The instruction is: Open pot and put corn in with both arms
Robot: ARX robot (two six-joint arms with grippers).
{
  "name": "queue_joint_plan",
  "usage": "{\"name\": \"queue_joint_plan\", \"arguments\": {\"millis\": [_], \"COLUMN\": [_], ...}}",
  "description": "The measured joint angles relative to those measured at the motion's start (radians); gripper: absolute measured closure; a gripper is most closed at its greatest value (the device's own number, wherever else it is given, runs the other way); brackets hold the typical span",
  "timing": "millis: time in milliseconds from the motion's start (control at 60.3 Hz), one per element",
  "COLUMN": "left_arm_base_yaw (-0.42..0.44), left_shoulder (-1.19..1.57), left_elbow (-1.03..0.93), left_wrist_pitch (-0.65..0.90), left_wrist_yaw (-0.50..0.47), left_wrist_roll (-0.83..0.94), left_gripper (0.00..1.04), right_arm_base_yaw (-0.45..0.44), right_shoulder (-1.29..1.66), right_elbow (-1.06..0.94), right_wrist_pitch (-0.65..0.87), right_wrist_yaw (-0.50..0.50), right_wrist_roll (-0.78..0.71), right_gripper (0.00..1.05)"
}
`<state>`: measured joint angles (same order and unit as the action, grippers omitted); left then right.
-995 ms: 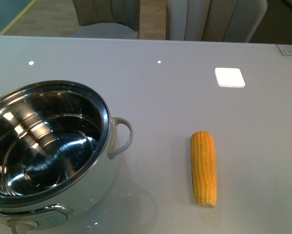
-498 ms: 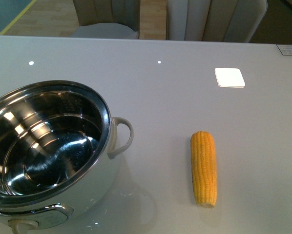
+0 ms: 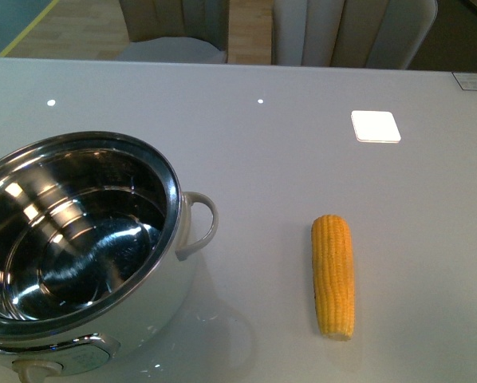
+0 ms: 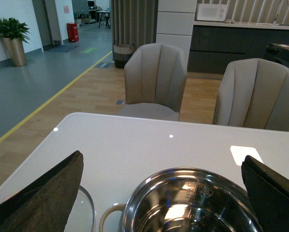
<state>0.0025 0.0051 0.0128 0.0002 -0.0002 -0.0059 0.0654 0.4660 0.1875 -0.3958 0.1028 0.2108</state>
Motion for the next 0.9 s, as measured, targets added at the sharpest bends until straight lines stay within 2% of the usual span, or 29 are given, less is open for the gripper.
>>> {"name": "queue_joint_plan", "arguments": {"millis": [116,216,315,415,630,896], "left_arm_base_yaw": [0.0,0.0,0.0,0.0,0.0,0.0], "left_shoulder": [0.0,0.0,0.0,0.0,0.0,0.0], "left_elbow": [0.0,0.0,0.0,0.0,0.0,0.0], "left_wrist_pitch": [0.0,0.0,0.0,0.0,0.0,0.0], "left_wrist_yaw": [0.0,0.0,0.0,0.0,0.0,0.0], "left_wrist_roll": [0.0,0.0,0.0,0.0,0.0,0.0], "left_gripper": [0.07,0.07,0.07,0.07,0.07,0.07], "right_arm_base_yaw": [0.051,0.1,0.144,0.183,0.229,0.268], "right_shoulder": [0.175,0.42,0.694,0.943,1.353,1.57], "right_elbow": [-0.001,0.024,0.099,0.201,0.372,0.517], "right_wrist_pitch": [0.173,0.381,0.573,0.692,0.784,0.772], "right_wrist_yaw": [0.024,0.017,0.01,0.01,0.032,0.021], "right_wrist_roll": [0.014,0.019,0.033,0.05,0.066,0.09], "right_gripper": [0.09,0.09,0.09,0.09,0.09,0.09]}}
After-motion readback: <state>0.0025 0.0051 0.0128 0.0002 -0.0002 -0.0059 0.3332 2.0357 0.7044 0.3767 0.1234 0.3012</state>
